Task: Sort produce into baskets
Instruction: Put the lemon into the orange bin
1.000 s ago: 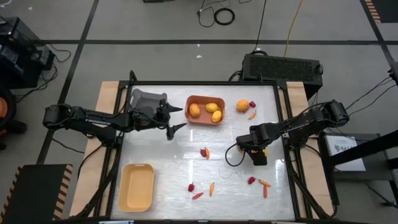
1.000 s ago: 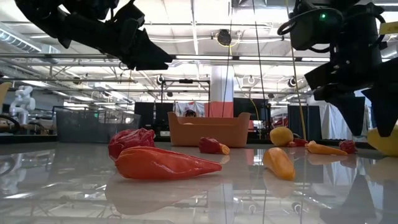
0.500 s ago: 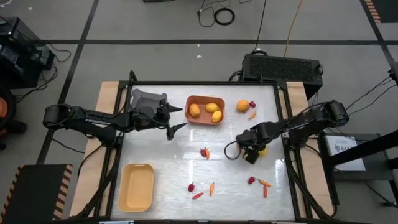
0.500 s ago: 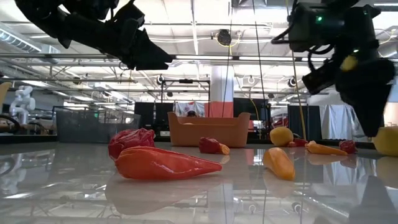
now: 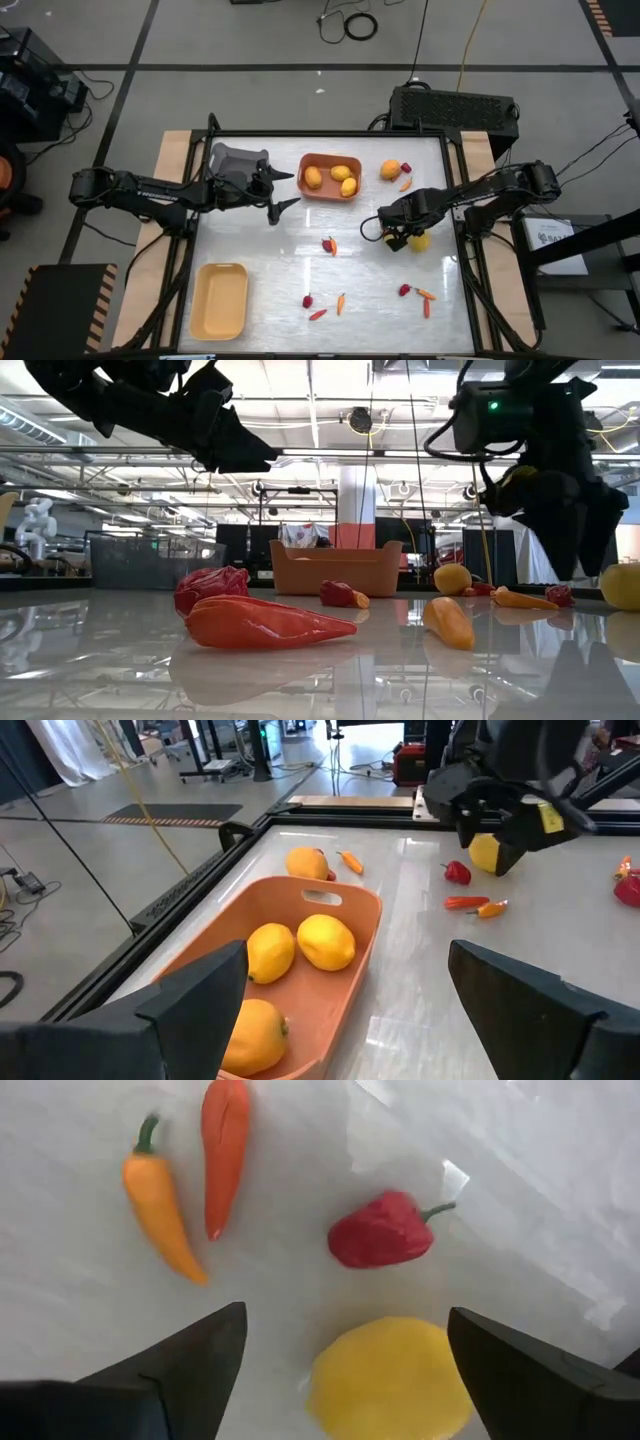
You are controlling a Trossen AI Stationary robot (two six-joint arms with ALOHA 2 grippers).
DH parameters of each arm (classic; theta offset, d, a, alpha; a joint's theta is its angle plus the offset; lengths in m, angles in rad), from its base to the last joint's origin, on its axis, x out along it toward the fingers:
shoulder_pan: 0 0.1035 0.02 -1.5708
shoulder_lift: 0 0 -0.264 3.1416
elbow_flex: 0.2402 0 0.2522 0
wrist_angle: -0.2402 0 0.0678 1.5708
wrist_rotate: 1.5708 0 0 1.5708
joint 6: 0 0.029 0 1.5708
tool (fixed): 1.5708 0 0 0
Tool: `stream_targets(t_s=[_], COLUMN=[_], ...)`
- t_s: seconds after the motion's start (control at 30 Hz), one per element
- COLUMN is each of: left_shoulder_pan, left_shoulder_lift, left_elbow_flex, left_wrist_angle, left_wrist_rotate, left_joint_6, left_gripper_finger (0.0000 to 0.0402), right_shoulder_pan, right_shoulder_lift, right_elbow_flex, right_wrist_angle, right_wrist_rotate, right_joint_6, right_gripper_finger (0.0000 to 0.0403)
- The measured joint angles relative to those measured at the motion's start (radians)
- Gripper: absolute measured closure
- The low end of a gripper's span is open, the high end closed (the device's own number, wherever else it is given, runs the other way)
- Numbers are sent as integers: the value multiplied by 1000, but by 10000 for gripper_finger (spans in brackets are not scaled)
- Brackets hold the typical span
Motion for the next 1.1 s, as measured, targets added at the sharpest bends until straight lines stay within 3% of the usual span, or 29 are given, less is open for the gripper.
stream_targets(t_s=[0.2,0.37,0.57,1.1], left_shoulder_pan=[0,0,0,0], left_shoulder_lift=[0,0,0,0], left_elbow_flex=[0,0,0,0], left_wrist_angle=[0,0,-1,-4], left_wrist_rotate=[0,0,0,0], left_joint_6=[0,0,0,6], left_gripper_finger=[49,49,49,49], right_shoulder_pan=[-35,-49,-49,174], right_shoulder_lift=[0,0,0,0], right_elbow_flex=[0,1,1,1], right_wrist_angle=[-27,-166,-185,-180], right_wrist_rotate=[-50,-3,-3,27], right_joint_6=[-38,105,139,499], right_gripper_finger=[53,56,62,62])
